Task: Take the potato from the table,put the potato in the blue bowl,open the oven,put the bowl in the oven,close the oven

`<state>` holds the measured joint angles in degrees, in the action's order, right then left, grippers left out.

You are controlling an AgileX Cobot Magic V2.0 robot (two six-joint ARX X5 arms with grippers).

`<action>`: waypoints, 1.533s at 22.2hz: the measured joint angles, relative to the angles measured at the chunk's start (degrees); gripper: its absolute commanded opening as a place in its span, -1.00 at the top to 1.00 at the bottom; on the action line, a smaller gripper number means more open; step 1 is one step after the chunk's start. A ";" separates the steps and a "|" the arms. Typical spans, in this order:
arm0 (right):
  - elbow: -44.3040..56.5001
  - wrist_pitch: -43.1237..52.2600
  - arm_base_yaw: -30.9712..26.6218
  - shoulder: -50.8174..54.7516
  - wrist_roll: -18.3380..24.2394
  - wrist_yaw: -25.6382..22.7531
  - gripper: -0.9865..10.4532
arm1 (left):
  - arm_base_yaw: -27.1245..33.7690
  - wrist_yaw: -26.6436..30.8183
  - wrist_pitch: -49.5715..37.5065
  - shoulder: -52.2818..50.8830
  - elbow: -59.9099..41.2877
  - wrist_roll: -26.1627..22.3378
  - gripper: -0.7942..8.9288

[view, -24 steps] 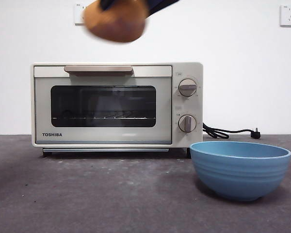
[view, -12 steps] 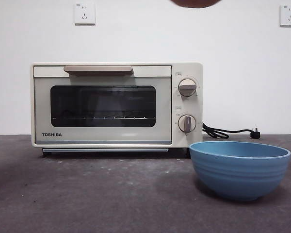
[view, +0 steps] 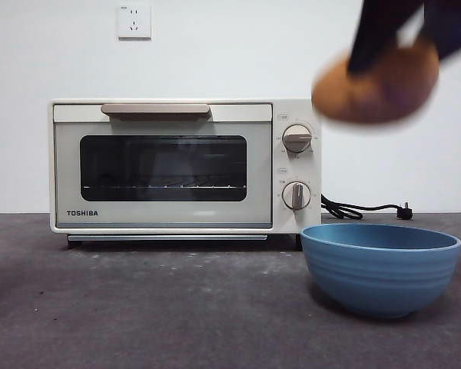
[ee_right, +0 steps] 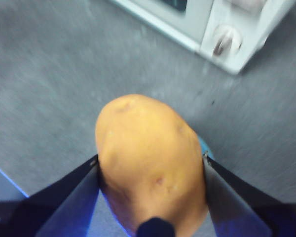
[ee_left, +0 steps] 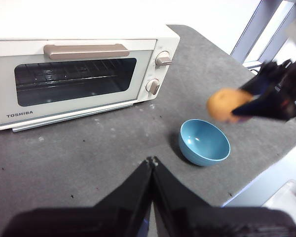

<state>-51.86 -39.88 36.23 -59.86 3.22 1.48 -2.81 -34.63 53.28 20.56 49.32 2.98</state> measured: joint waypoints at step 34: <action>12.52 9.14 -2.82 10.45 -6.58 -0.04 -0.06 | -1.25 -1.18 -16.81 13.29 0.00 0.11 0.85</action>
<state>-39.33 -30.74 33.41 -49.41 -3.36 1.43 -4.05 -35.81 36.47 33.85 49.32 3.09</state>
